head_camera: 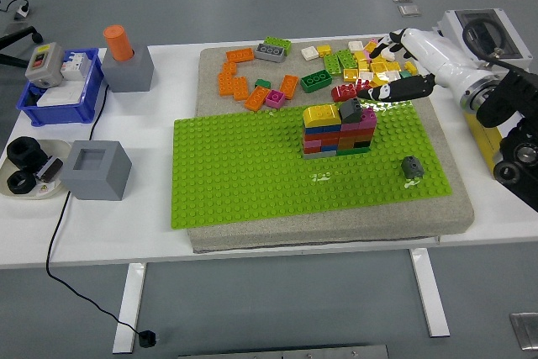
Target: Pick up the brick,pile it on top of brick,press brick,pick up the brick,pile it on top of brick,press brick
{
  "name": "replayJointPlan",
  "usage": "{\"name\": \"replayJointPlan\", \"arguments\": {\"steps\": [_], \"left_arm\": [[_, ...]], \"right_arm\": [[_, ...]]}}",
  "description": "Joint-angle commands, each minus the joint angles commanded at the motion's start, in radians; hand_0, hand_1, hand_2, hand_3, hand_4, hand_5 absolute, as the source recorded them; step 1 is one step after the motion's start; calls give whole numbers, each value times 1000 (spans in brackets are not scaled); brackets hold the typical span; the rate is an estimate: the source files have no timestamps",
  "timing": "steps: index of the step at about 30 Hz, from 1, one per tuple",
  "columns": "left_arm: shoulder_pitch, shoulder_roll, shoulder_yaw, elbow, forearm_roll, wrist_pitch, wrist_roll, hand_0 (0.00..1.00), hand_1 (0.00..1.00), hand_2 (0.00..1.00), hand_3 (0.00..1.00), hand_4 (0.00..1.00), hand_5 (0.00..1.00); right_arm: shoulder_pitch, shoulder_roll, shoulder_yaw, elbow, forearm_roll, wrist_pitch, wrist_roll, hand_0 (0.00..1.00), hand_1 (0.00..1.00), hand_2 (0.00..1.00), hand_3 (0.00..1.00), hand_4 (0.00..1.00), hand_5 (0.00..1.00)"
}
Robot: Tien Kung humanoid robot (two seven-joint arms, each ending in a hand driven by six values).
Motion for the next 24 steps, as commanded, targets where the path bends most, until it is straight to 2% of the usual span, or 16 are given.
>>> {"name": "replayJointPlan", "arguments": {"steps": [1,2,5,10,14,19,21,24], "left_arm": [[1,0,0,0,-2,0,0,629,585,551,575,561,297],[5,0,1,0,-5,2,0,629,585,551,575,561,295],[11,-1,3,0,-11,4,1,629,585,551,575,561,295],[14,-2,2,0,-12,5,-3,629,585,550,576,560,295],[12,-1,0,0,-9,5,-5,629,585,550,576,560,295],[12,0,-1,0,-10,7,-5,629,585,550,576,560,295],[12,0,-2,0,-9,7,-5,629,585,550,577,561,295],[12,3,-5,0,-9,8,-5,629,585,550,577,561,295]], "right_arm": [[-13,-8,12,3,0,-6,3,701,775,832,661,958,363],[-39,-21,36,5,0,-15,8,694,763,814,653,829,163],[-101,-33,77,-5,-14,-26,13,694,763,814,653,829,163],[-199,-22,99,-52,-66,-29,12,693,763,810,647,791,133],[-228,-11,93,-87,-117,-12,-5,694,764,809,648,771,110],[-251,6,121,-98,-146,2,-18,694,764,809,648,771,110],[-268,25,157,-101,-142,3,-17,682,739,789,649,755,119],[-306,76,221,-108,-134,0,-9,682,739,789,649,755,119]]}}
